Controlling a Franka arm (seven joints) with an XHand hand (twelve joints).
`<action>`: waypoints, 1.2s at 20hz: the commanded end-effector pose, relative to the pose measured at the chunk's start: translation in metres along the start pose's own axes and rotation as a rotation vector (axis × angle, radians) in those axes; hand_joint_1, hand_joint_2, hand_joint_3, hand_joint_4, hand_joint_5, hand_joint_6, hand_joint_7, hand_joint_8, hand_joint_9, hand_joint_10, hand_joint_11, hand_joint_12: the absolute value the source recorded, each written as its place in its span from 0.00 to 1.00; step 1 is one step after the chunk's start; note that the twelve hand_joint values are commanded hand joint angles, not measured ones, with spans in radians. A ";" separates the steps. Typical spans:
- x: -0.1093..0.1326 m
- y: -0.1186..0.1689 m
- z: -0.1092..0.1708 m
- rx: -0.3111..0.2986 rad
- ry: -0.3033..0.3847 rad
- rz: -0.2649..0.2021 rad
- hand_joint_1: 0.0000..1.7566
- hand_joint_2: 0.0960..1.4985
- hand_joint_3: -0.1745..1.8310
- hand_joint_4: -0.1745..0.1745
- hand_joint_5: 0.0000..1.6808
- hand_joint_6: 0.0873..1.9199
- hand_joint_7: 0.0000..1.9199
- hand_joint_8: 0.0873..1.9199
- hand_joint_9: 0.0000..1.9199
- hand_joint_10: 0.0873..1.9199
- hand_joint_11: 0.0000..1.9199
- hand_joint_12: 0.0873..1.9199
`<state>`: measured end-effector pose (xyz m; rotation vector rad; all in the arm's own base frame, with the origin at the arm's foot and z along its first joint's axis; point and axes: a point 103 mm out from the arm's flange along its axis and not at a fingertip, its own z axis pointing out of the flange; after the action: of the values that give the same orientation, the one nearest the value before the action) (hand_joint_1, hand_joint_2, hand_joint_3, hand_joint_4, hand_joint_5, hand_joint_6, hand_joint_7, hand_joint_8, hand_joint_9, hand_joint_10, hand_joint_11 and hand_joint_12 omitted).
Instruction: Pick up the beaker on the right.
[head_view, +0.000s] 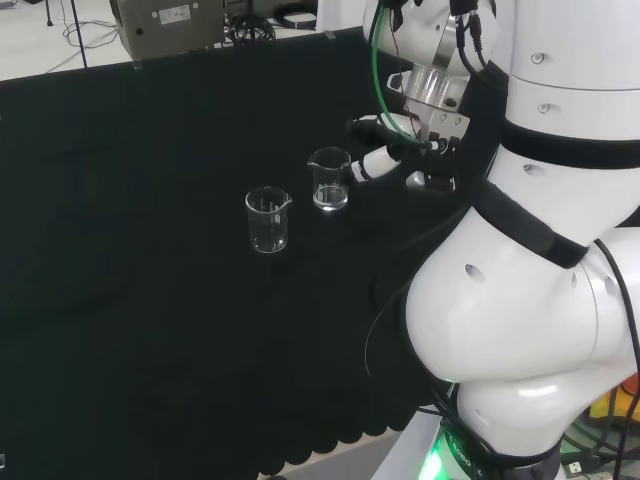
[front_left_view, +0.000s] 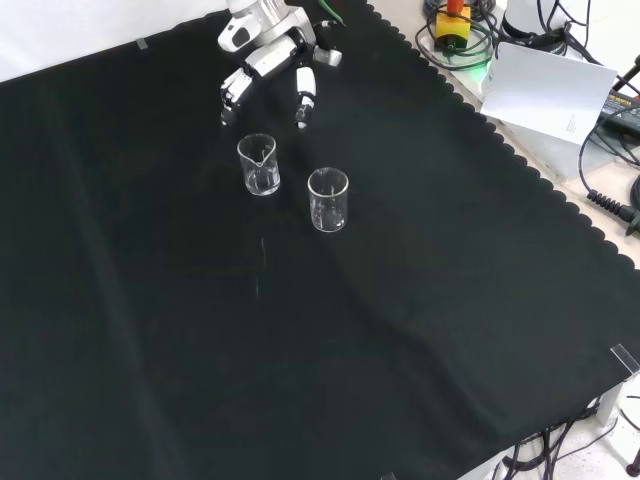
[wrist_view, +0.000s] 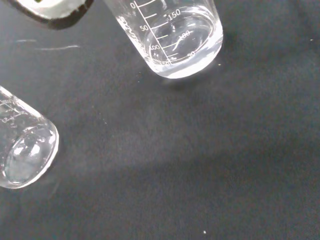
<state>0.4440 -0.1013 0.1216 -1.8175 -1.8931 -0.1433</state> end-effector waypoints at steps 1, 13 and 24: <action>-0.005 0.013 0.009 -0.035 0.056 -0.051 0.45 0.37 0.29 0.41 0.22 0.00 0.09 0.29 0.13 0.31 0.00 0.60; -0.017 0.035 0.028 -0.060 0.133 -0.111 0.45 0.34 0.32 0.41 0.24 0.00 0.09 0.29 0.14 0.31 0.00 0.61; -0.020 0.050 0.038 -0.093 0.164 -0.137 0.45 0.33 0.33 0.41 0.25 0.00 0.11 0.30 0.15 0.31 0.00 0.60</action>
<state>0.4789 -0.0999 0.0702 -1.6716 -1.9190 -0.3931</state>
